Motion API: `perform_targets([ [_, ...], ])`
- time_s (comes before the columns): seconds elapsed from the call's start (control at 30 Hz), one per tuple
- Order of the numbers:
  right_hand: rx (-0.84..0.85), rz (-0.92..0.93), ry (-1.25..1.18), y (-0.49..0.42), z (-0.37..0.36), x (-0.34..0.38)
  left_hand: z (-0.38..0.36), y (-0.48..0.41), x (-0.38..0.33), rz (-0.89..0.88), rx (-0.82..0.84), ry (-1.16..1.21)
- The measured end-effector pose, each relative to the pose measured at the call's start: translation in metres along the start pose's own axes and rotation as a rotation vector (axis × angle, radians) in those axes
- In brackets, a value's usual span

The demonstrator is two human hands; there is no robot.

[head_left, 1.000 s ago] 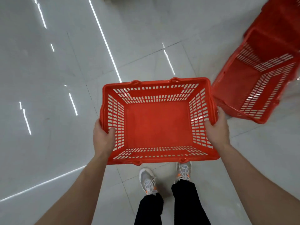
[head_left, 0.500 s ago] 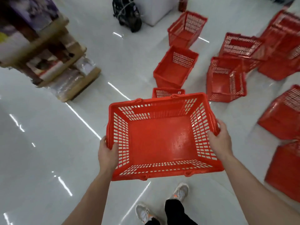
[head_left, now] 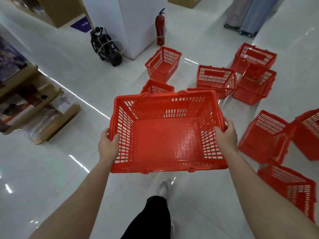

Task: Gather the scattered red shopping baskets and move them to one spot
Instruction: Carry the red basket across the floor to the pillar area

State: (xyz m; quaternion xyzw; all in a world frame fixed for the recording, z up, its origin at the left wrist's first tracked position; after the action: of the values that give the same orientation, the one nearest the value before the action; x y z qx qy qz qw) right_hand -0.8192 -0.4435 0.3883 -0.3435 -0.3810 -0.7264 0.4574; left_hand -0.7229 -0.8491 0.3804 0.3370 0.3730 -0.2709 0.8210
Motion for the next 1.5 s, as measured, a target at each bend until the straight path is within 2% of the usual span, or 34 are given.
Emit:
perform_targets([
  [0.3,0.047,0.084,0.051,-0.227,-0.035,0.061,-0.126,-0.137,-0.08,0.065,-0.053,0.161],
  [0.5,0.163,0.088,0.153,-0.363,-0.079,0.12,-0.173,-0.212,-0.13,0.17,-0.134,0.175],
  [0.67,0.31,0.158,0.176,-0.472,-0.154,0.15,-0.207,-0.272,-0.133,0.277,-0.229,0.179],
  [0.93,0.526,0.24,0.327,-0.632,-0.336,0.138,-0.286,-0.391,-0.09,0.474,-0.403,0.194],
  [1.23,0.656,0.364,0.348,-0.737,-0.534,0.068,-0.371,-0.518,0.028,0.537,-0.48,0.215],
  [1.37,0.647,0.409,0.379,-0.762,-0.578,0.038,-0.398,-0.545,0.064,0.517,-0.569,0.147],
  [1.5,0.703,0.485,0.409,-0.766,-0.581,0.018,-0.426,-0.525,0.08,0.521,-0.548,0.214],
])
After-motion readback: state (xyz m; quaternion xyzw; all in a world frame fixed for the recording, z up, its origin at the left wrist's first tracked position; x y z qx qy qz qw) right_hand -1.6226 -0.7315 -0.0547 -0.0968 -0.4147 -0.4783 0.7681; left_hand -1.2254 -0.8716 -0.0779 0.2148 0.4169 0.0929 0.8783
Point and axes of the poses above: each hand's wrist, its own y-axis away from the middle knuckle, its own z-axis out of the back of the hand, x = y × z, the point moved 2 cm from there along -y, towards the middle knuckle, and after that the axes turned 4 degrees about x, right-handed, at the moved point
